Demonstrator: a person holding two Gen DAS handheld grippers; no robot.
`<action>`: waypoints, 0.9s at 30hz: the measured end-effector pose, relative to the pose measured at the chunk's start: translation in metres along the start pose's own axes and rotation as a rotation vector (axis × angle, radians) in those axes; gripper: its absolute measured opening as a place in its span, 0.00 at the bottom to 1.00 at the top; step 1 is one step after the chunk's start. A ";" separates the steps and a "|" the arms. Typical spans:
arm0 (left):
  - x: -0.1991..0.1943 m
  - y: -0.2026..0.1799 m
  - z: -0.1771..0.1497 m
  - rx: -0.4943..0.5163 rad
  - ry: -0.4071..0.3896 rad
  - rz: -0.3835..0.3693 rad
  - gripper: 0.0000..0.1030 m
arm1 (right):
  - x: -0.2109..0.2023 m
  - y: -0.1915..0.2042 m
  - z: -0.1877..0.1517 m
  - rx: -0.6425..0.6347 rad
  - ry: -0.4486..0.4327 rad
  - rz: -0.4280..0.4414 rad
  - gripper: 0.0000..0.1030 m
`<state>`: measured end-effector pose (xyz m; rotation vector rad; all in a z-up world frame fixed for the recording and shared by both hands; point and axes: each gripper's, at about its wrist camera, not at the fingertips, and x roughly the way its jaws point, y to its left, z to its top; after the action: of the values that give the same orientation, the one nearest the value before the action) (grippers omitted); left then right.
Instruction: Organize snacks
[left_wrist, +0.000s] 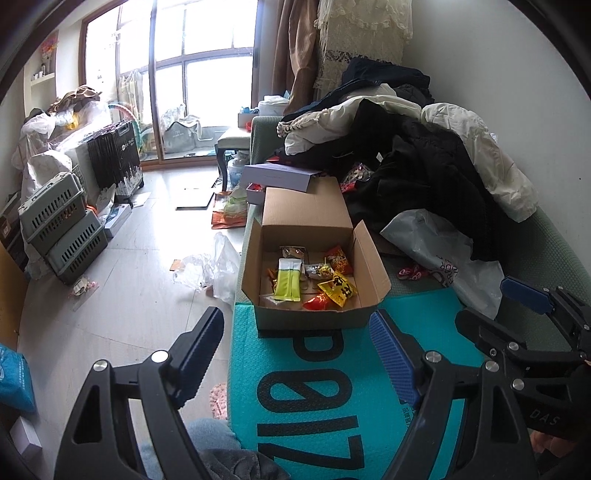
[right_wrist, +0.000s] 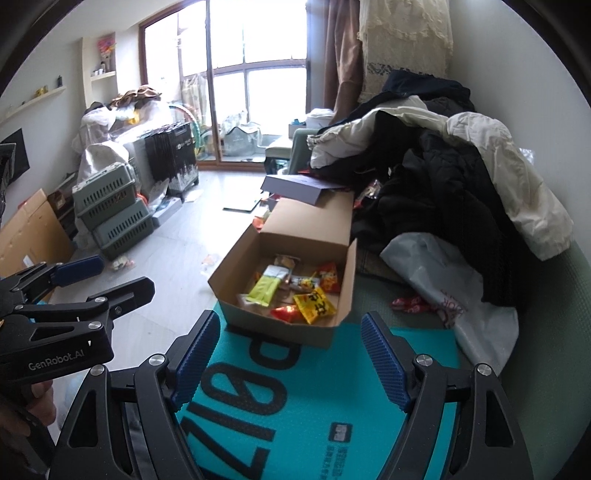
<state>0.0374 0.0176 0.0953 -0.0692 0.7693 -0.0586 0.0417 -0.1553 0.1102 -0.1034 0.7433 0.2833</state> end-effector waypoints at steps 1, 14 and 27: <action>0.001 0.000 -0.004 -0.001 0.006 0.003 0.79 | 0.001 0.000 -0.005 0.001 0.008 0.004 0.77; -0.001 0.005 -0.022 -0.003 0.027 0.034 0.79 | 0.013 0.012 -0.031 -0.005 0.051 0.065 0.77; -0.005 0.006 -0.017 -0.026 0.022 0.013 0.79 | 0.007 0.011 -0.025 0.000 0.040 0.064 0.77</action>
<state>0.0221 0.0236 0.0858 -0.0884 0.7920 -0.0375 0.0267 -0.1480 0.0869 -0.0856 0.7877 0.3426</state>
